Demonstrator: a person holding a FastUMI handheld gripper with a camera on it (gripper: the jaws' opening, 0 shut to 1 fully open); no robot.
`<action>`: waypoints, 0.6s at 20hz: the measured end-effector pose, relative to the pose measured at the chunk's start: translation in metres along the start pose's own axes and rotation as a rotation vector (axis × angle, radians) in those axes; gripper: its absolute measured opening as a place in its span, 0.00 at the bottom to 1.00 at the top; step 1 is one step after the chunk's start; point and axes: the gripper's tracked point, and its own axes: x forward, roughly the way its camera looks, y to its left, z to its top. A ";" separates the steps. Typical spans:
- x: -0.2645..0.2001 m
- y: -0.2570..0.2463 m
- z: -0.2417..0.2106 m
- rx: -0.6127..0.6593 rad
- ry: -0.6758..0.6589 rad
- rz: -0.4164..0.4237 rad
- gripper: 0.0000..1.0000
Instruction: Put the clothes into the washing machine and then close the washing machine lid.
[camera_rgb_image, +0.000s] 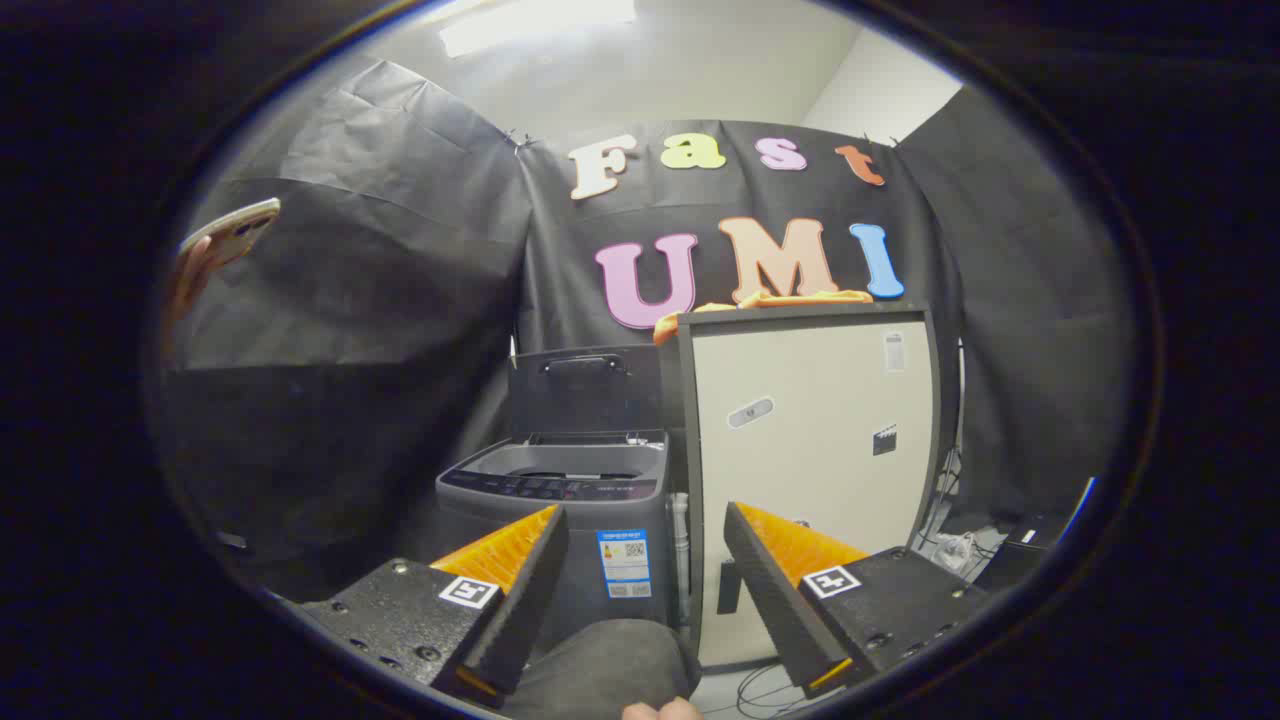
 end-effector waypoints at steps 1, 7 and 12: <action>0.000 0.001 -0.001 -0.001 0.003 0.001 0.95; 0.002 0.002 -0.003 0.000 0.007 0.009 0.95; 0.002 0.002 -0.006 0.003 0.012 0.011 0.95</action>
